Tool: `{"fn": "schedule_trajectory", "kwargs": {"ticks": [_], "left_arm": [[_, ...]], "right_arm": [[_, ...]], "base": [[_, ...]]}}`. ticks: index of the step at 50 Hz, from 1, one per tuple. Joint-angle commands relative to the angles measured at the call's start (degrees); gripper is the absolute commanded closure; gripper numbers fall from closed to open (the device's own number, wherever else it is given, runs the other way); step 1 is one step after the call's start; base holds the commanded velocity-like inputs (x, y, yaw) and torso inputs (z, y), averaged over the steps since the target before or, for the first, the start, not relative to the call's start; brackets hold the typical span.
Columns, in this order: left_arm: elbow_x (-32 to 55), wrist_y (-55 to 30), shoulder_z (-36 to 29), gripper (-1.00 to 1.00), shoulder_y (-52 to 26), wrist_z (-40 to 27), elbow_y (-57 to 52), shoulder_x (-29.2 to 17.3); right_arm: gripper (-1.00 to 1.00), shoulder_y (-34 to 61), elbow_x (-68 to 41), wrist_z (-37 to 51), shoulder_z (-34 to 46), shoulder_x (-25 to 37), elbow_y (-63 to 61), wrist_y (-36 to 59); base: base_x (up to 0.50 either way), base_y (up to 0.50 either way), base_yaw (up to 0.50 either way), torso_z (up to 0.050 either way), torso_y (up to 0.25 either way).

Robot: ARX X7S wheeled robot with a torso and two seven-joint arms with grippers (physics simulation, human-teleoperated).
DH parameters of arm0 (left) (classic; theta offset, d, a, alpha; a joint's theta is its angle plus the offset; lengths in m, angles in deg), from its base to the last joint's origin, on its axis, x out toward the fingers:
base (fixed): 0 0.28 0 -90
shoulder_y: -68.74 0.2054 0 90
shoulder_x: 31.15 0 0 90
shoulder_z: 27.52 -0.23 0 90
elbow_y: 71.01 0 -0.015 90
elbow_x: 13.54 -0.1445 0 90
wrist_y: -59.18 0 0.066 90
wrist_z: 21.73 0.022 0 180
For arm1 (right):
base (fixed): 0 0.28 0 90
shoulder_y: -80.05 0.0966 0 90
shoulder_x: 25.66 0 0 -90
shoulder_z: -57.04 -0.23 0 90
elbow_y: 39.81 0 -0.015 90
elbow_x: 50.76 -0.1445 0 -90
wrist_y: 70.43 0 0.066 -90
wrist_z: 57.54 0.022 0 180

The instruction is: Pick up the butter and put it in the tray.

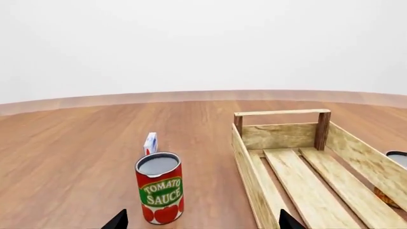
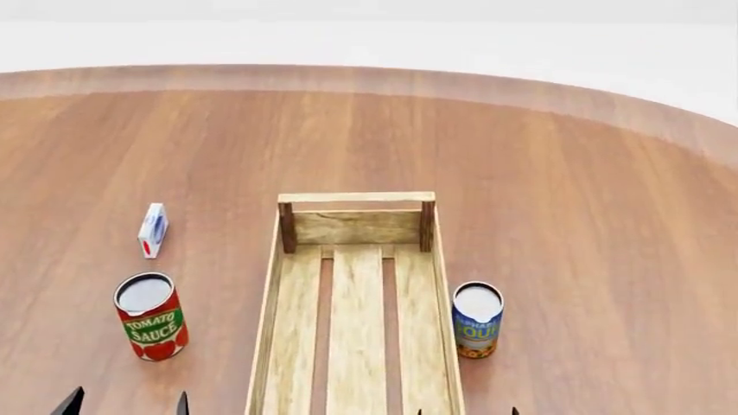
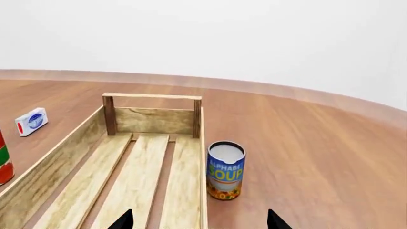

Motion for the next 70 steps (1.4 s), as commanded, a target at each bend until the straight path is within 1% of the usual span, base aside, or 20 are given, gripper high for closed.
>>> {"fn": "schedule_trajectory", "kwargs": {"ticks": [1, 10, 12, 15, 16, 19, 22, 28, 30, 37, 44, 54, 58, 59, 62, 63, 65, 66, 68, 70], "left_arm": [[0.4, 0.2, -0.5, -1.00, 0.1, -0.6, 0.1, -0.4], [0.7, 0.1, -1.0, -1.00, -0.1, -0.9, 0.2, -0.7], [0.7, 0.0, -1.0, -1.00, -0.1, -1.1, 0.4, -0.7], [0.8, -0.4, -1.2, -1.00, 0.0, -1.4, 0.6, -0.6], [-0.3, 0.1, -1.6, -1.00, 0.2, -1.9, 0.5, -0.7], [0.1, -0.2, -1.7, -1.00, 0.3, -1.8, 0.2, -0.8], [0.0, -0.1, -2.0, -1.00, 0.3, -2.0, 0.3, -0.9], [-0.2, 0.2, -2.4, -1.00, 0.2, -2.3, 0.8, -1.0], [-0.1, 0.2, -2.5, -1.00, 0.3, -2.3, 0.8, -1.1], [0.1, 0.6, -2.8, -1.00, 0.4, -2.6, 1.1, -1.3], [0.3, 1.0, -3.0, -1.00, 0.5, -2.8, 1.2, -1.5], [0.6, 1.3, -3.3, -1.00, 0.5, -3.3, 1.4, -1.7], [0.7, 1.2, -3.4, -1.00, 0.5, -3.4, 1.2, -1.8], [0.7, 1.2, -3.4, -1.00, 0.5, -3.5, 1.2, -1.8], [0.8, 1.2, -3.5, -1.00, 0.4, -3.6, 1.3, -1.9], [0.9, 1.2, -3.5, -1.00, 0.4, -3.6, 1.2, -1.9], [0.9, 1.1, -3.6, -1.00, 0.3, -3.7, 1.3, -2.0], [0.9, 1.1, -3.6, -1.00, 0.3, -3.7, 1.3, -2.0], [0.9, 1.1, -3.7, -1.00, 0.3, -3.8, 1.3, -2.0], [0.9, 1.1, -3.8, -1.00, 0.3, -3.9, 1.4, -2.1]], "right_arm": [[-1.00, 0.0, -0.5, 0.4, 0.6, 0.4, 0.3, -0.1], [-1.00, 0.2, -0.5, 1.3, 0.8, 0.6, 0.2, 0.3], [-1.00, 0.0, -2.4, 1.3, 0.1, 0.6, -2.4, 3.3], [-1.00, 0.0, -4.6, 2.5, -0.8, 1.0, -8.6, 10.2], [-1.00, -0.5, -5.9, 3.7, -1.3, 1.5, -14.9, 15.7], [-1.00, -0.3, -5.1, 5.8, -1.0, 2.3, -21.4, 20.5], [-1.00, 5.0, -7.2, 8.1, -2.3, 2.7, -31.0, 33.7], [-1.00, 14.6, -12.9, 9.6, -4.9, 2.4, -37.6, 49.6], [-1.00, 16.2, -13.3, 10.1, -5.1, 2.5, -38.2, 51.7], [-1.00, 25.5, -18.1, 12.0, -8.6, 0.8, -39.7, 66.1], [-1.00, 29.9, -20.4, 11.6, -10.3, 0.6, -39.0, 70.1], [-1.00, 33.0, -19.6, 12.3, -7.8, 2.6, -37.1, 71.7], [-1.00, 37.4, -21.3, 11.6, -8.0, 3.6, -36.2, 77.6], [-1.00, 39.3, -23.5, 10.0, -9.9, 3.1, -35.6, 80.5], [-1.00, 43.8, -27.2, 7.0, -10.4, 3.8, -33.7, 87.1], [-1.00, 45.5, -33.9, 9.5, -10.9, 5.1, -30.0, 89.2], [-1.00, 47.1, -50.5, 20.8, -11.7, 7.9, -23.4, 89.2], [-1.00, 49.1, -55.6, 23.0, -9.9, 9.9, -21.4, 89.1], [-1.00, 50.7, -60.2, 25.0, -8.7, 11.4, -19.4, 88.9], [-1.00, 51.8, -61.8, 23.6, -7.5, 12.5, -18.9, 88.4]], "base": [[0.00, 0.00, 0.00, 0.000, 0.000], [0.00, 0.00, 0.00, 0.000, 0.000], [0.00, 0.00, 0.00, 0.000, 0.000], [0.00, 0.00, 0.00, 0.000, 0.000], [0.00, 0.00, 0.00, 0.000, 0.000], [0.00, 0.00, 0.00, 0.000, 0.000], [0.00, 0.00, 0.00, 0.000, 0.000], [0.00, 0.00, 0.00, 0.000, 0.000], [0.00, 0.00, 0.00, 0.000, 0.000], [0.00, 0.00, 0.00, 0.000, 0.000], [0.00, 0.00, 0.00, 0.000, 0.000], [0.00, 0.00, 0.00, 0.000, 0.000], [0.00, 0.00, 0.00, 0.000, 0.000], [0.00, 0.00, 0.00, 0.000, 0.000], [0.00, 0.00, 0.00, 0.000, 0.000], [0.00, 0.00, 0.00, 0.000, 0.000], [0.00, 0.00, 0.00, 0.000, 0.000], [0.00, 0.00, 0.00, 0.000, 0.000], [0.00, 0.00, 0.00, 0.000, 0.000], [0.00, 0.00, 0.00, 0.000, 0.000]]}}
